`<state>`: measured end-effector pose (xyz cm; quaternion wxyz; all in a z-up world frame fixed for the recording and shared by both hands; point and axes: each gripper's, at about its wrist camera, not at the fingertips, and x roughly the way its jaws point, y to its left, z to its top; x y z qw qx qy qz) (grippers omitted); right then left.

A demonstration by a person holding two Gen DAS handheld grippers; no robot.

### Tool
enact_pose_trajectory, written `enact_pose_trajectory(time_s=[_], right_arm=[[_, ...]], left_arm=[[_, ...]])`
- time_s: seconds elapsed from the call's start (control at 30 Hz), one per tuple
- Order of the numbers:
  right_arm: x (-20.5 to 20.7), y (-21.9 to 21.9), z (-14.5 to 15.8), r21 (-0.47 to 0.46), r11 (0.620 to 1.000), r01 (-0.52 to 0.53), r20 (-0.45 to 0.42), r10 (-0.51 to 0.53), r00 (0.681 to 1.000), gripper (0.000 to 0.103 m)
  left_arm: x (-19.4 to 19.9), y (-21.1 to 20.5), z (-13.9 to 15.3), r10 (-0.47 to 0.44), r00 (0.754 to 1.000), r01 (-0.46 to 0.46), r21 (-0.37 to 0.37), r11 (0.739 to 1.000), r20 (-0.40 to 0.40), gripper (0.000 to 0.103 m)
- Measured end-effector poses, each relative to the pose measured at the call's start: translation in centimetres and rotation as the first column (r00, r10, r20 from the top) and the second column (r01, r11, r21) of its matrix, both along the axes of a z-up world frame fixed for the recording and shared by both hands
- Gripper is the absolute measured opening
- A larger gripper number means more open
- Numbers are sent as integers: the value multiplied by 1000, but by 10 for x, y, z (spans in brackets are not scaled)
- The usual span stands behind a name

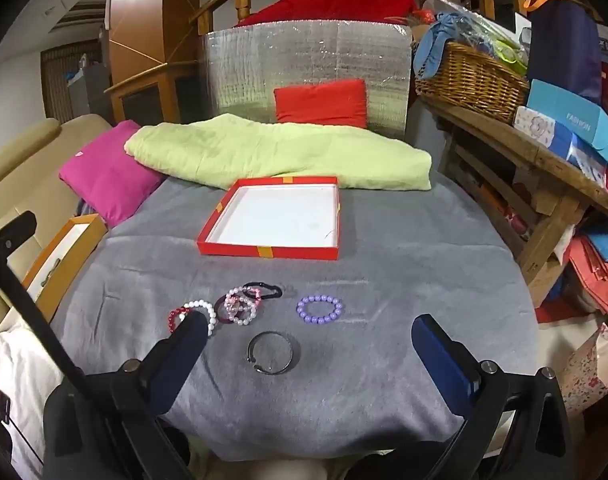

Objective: Organize jewelry
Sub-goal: 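Move left tool to the red bead bracelet while right tool moves to the silver bangle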

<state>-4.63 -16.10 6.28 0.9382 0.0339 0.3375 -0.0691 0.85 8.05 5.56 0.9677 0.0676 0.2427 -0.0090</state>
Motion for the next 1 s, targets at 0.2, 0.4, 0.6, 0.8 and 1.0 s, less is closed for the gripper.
enact_pose_trajectory(time_s=[0.2, 0.4, 0.6, 0.8, 1.0], right_arm=[[-1, -2, -17, 24, 999, -32, -28, 33, 999, 103], [24, -2, -68, 62, 993, -100, -135, 107, 985, 102], [41, -5, -109, 149, 980, -135, -214, 165, 963, 98], [49, 4, -130, 166, 968, -190, -261, 229, 938, 98], [67, 15, -145, 137, 961, -241, -280, 271, 921, 98]], left_arm=[[-1, -5, -4, -8, 999, 8, -14, 1000, -46, 103], [26, -1, -59, -56, 969, 41, -66, 997, -239, 103], [42, -7, -109, -67, 922, 45, -65, 997, -382, 103], [49, -18, -120, -95, 898, 77, -59, 995, -429, 103], [64, -23, -141, -125, 871, 103, -72, 992, -476, 103]])
